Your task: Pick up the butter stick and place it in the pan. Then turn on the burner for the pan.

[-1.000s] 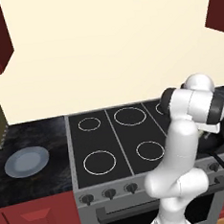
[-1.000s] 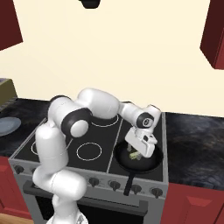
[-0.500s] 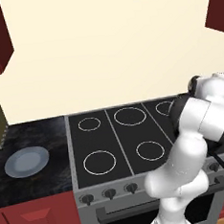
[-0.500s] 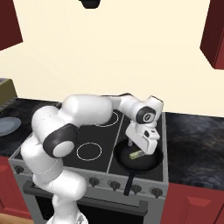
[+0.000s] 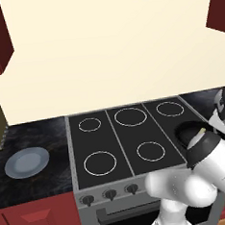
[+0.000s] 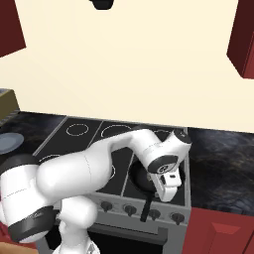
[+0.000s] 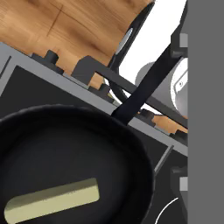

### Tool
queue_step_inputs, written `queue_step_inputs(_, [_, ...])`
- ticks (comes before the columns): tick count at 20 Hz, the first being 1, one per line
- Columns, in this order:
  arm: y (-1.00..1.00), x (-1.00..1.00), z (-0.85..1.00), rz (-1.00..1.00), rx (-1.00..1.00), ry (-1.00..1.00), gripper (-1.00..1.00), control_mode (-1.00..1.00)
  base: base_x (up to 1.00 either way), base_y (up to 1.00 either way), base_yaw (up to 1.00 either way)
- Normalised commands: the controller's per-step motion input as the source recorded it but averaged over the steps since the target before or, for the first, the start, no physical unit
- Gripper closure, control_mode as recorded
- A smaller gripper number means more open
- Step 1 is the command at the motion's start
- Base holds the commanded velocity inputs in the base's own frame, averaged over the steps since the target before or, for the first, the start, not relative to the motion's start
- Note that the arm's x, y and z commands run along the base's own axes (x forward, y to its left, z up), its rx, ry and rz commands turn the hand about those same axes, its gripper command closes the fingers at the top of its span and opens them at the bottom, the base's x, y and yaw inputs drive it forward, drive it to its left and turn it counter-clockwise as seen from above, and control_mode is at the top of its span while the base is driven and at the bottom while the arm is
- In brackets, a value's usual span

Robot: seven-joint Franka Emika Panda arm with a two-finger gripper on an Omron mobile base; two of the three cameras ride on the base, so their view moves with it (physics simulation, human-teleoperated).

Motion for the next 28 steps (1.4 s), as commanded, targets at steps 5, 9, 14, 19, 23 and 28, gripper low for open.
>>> queue_step_inputs(5, [-0.25,-0.93,-0.23,-0.16,0.12,-0.2,-1.0,-1.0,0.0,0.0,0.0])
queue_step_inputs(9, [-0.39,-0.79,-0.16,-0.21,0.17,-0.2,-1.0,-1.0,0.0,0.0,0.0])
queue_step_inputs(14, [-0.25,-0.46,-0.02,-0.26,0.24,-0.24,-1.0,-1.0,0.0,0.0,0.0])
queue_step_inputs(19, [-0.37,-0.01,-0.08,-0.36,0.31,-0.27,-1.0,-1.0,0.0,0.0,0.0])
queue_step_inputs(23, [-0.4,0.0,-0.22,-0.39,0.37,-0.24,-1.0,-1.0,0.0,0.0,0.0])
queue_step_inputs(28, [-0.12,0.08,-0.16,-0.37,0.38,-0.25,-1.0,-1.0,0.0,0.0,0.0])
